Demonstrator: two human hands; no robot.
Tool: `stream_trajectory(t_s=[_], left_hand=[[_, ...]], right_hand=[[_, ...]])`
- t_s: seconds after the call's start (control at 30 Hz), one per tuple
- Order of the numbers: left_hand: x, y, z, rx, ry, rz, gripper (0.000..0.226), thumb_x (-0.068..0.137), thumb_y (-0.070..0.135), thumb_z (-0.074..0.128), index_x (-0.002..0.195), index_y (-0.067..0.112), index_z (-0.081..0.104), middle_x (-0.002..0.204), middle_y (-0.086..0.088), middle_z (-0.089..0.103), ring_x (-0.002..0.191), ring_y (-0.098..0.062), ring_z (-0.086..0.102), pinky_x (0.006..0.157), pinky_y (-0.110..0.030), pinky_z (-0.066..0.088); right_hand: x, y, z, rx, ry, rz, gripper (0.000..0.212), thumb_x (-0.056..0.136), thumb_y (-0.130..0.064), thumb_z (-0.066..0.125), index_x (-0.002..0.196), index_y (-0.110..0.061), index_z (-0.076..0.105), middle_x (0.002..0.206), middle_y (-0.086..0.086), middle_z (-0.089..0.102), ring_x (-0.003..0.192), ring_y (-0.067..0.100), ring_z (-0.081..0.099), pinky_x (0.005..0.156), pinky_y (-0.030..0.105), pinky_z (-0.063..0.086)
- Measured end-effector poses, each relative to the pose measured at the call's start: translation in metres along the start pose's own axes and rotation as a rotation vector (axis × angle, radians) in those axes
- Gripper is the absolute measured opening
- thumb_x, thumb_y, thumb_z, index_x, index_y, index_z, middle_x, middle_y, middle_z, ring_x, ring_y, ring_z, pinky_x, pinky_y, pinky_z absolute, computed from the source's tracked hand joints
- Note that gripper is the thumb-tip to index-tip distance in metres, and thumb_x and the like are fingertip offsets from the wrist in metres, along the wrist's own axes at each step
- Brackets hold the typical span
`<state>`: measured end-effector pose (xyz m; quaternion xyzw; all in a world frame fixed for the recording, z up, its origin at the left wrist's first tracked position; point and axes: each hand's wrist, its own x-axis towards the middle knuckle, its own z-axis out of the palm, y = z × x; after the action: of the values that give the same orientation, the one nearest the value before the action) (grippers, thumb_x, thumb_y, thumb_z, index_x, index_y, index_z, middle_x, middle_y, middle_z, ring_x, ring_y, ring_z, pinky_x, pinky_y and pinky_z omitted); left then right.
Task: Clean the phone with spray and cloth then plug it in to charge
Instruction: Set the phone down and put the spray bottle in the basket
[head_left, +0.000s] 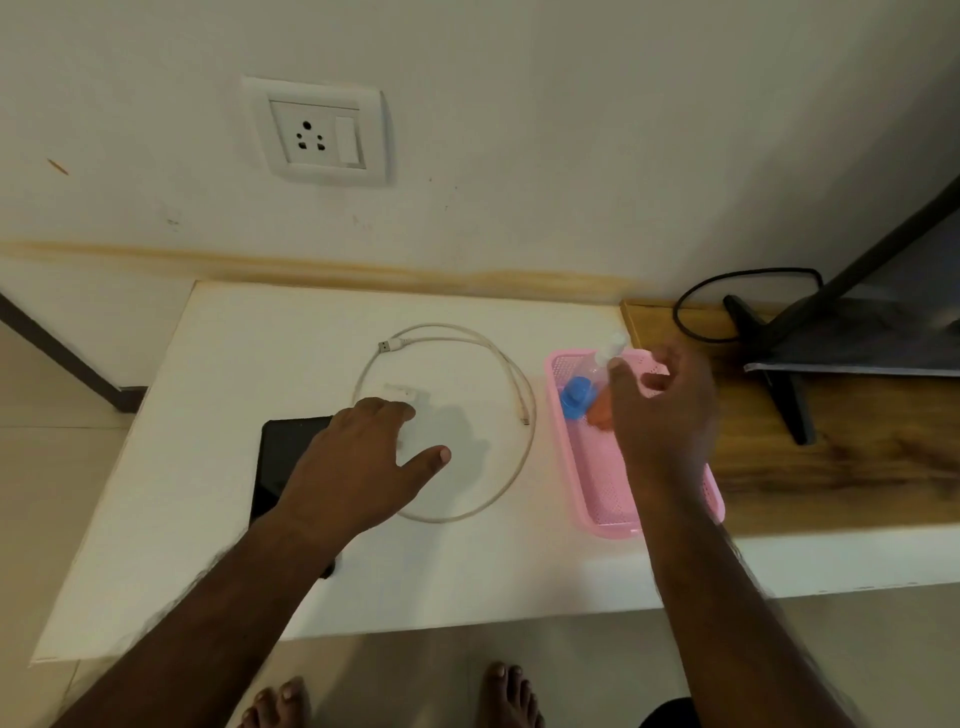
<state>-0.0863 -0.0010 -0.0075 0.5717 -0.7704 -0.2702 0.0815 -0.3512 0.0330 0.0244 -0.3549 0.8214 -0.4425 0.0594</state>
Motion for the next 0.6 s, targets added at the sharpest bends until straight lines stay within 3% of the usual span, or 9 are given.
stream_trajectory(t_s=[0.07, 0.13, 0.2, 0.27, 0.37, 0.47, 0.6], left_hand=[[0.002, -0.005, -0.007, -0.033, 0.043, -0.039, 0.068, 0.085, 0.068, 0.057, 0.136, 0.023, 0.054, 0.136, -0.001, 0.058, 0.12, -0.023, 0.056, 0.096, -0.038, 0.046], [0.004, -0.014, -0.015, -0.058, 0.091, -0.099, 0.067, 0.084, 0.068, 0.058, 0.133, 0.024, 0.056, 0.135, -0.001, 0.058, 0.118, -0.023, 0.057, 0.093, -0.038, 0.045], [0.007, -0.022, -0.023, -0.071, 0.097, -0.152, 0.068, 0.083, 0.068, 0.059, 0.134, 0.024, 0.055, 0.136, -0.003, 0.057, 0.119, -0.024, 0.057, 0.094, -0.039, 0.046], [0.01, -0.032, -0.035, -0.052, 0.079, -0.228, 0.072, 0.081, 0.069, 0.061, 0.136, 0.023, 0.053, 0.136, -0.006, 0.056, 0.121, -0.026, 0.055, 0.093, -0.039, 0.045], [0.01, -0.05, -0.051, 0.049, 0.017, -0.395, 0.085, 0.074, 0.076, 0.063, 0.135, 0.018, 0.05, 0.131, -0.011, 0.056, 0.119, -0.031, 0.055, 0.095, -0.043, 0.049], [0.0, -0.059, -0.054, 0.158, -0.046, -0.57, 0.095, 0.061, 0.086, 0.063, 0.123, 0.014, 0.051, 0.119, -0.011, 0.057, 0.111, -0.033, 0.058, 0.09, -0.043, 0.051], [-0.009, -0.057, -0.041, 0.23, -0.126, -0.618, 0.117, 0.046, 0.095, 0.062, 0.129, 0.014, 0.047, 0.123, -0.01, 0.057, 0.114, -0.031, 0.057, 0.085, -0.039, 0.046]], right_hand=[[-0.007, -0.009, -0.005, 0.04, 0.12, -0.131, 0.034, 0.087, -0.04, 0.069, 0.114, -0.022, 0.057, 0.106, -0.003, 0.065, 0.088, 0.011, 0.064, 0.068, 0.037, 0.062], [-0.02, -0.024, -0.003, 0.094, 0.148, -0.248, 0.028, 0.09, -0.039, 0.064, 0.111, -0.022, 0.059, 0.103, -0.005, 0.067, 0.083, 0.008, 0.064, 0.064, 0.027, 0.059], [-0.038, -0.039, 0.005, 0.147, 0.089, -0.361, 0.022, 0.092, -0.036, 0.061, 0.11, -0.023, 0.062, 0.099, -0.01, 0.067, 0.08, 0.003, 0.065, 0.06, 0.012, 0.052], [-0.058, -0.047, 0.019, 0.156, -0.055, -0.453, 0.019, 0.094, -0.034, 0.06, 0.11, -0.025, 0.064, 0.095, -0.012, 0.068, 0.08, 0.001, 0.065, 0.06, 0.008, 0.049], [-0.078, -0.045, 0.048, -0.057, -0.321, -0.492, 0.027, 0.093, -0.034, 0.062, 0.117, -0.022, 0.065, 0.112, -0.005, 0.069, 0.095, 0.009, 0.066, 0.075, 0.025, 0.057], [-0.075, -0.033, 0.072, -0.459, -0.503, -0.457, 0.04, 0.095, -0.036, 0.058, 0.131, -0.018, 0.059, 0.138, 0.003, 0.056, 0.125, 0.022, 0.051, 0.102, 0.033, 0.041], [-0.068, -0.02, 0.092, -0.734, -0.554, -0.411, 0.043, 0.096, -0.041, 0.049, 0.13, -0.016, 0.054, 0.139, 0.01, 0.053, 0.124, 0.027, 0.05, 0.102, 0.034, 0.04]])
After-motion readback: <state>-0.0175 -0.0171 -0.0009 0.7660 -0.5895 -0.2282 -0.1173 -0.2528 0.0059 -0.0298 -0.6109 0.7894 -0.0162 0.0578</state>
